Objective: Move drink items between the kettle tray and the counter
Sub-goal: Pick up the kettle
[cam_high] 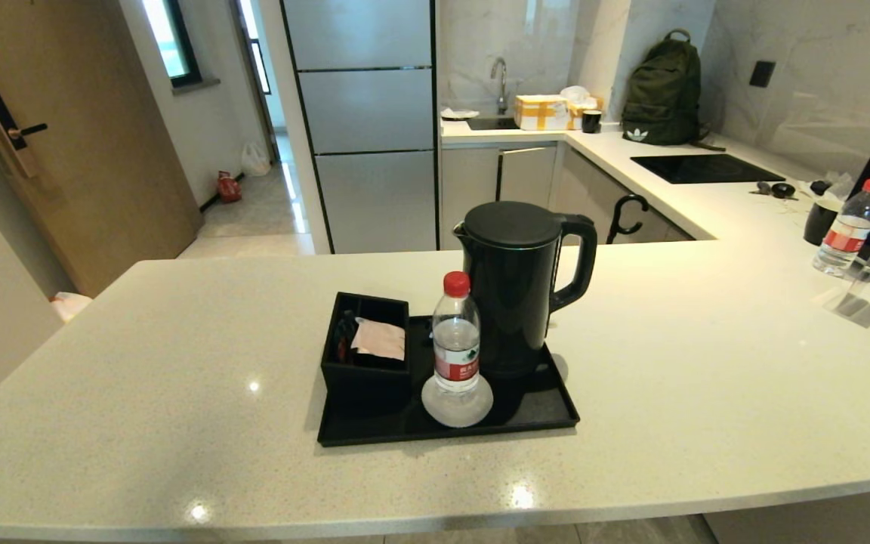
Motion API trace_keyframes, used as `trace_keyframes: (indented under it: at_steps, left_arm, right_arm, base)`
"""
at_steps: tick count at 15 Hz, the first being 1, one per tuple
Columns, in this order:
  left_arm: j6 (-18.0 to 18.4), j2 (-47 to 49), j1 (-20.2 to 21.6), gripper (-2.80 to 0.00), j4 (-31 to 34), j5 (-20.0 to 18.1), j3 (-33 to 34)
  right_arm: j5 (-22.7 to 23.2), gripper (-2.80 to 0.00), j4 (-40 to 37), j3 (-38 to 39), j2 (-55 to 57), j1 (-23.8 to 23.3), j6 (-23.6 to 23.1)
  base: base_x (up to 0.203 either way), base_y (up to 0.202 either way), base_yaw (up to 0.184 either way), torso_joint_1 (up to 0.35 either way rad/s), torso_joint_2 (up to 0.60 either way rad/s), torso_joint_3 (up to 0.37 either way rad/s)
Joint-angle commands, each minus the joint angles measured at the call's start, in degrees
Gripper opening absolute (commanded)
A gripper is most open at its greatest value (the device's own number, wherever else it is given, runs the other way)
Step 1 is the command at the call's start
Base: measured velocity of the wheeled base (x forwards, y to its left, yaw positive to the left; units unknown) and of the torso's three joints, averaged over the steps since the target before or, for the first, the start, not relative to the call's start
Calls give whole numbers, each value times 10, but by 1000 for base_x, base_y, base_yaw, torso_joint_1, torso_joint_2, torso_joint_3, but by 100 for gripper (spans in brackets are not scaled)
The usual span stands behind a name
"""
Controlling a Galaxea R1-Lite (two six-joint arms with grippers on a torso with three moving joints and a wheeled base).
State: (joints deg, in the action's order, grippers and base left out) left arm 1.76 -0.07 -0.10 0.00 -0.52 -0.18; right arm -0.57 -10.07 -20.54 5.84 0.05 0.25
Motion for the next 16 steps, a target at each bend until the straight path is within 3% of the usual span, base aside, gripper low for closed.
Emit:
trace_keyframes:
  at_steps: [1,3,7,10,14,15,16]
  left_arm:
    - [1,1,0,-280,0,0,0]
    - [0,1,0,-280,0,0,0]
    - [0,1,0,-280,0,0,0]
    - [0,1,0,-280,0,0,0]
    - [1,1,0,-280,0,0,0]
    - [1,1,0,-280,0,0,0]
    - [0,1,-1,-280,0,0,0]
  right_arm:
    - [15,-280,-78,-187,146,5,6]
    - [46,-280,-108,-273,273,10,14]
    - [144,-280,-32,-238,492,17,20]
    - [195,-280,75,-213,660,34,21]
    - [211,-280,277,-200,831,75,33]
    - [201,0,325,-199,860,94,42]
    - [177,0,363,-198,880,109,49]
  base:
    - [0,0,0,0,0,0]
    - [0,0,0,0,0,0]
    - [0,0,0,0,0,0]
    - [0,0,0,0,0,0]
    - [0,0,0,0,0,0]
    - [0,0,0,0,0,0]
    - [0,0,0,0,0,0]
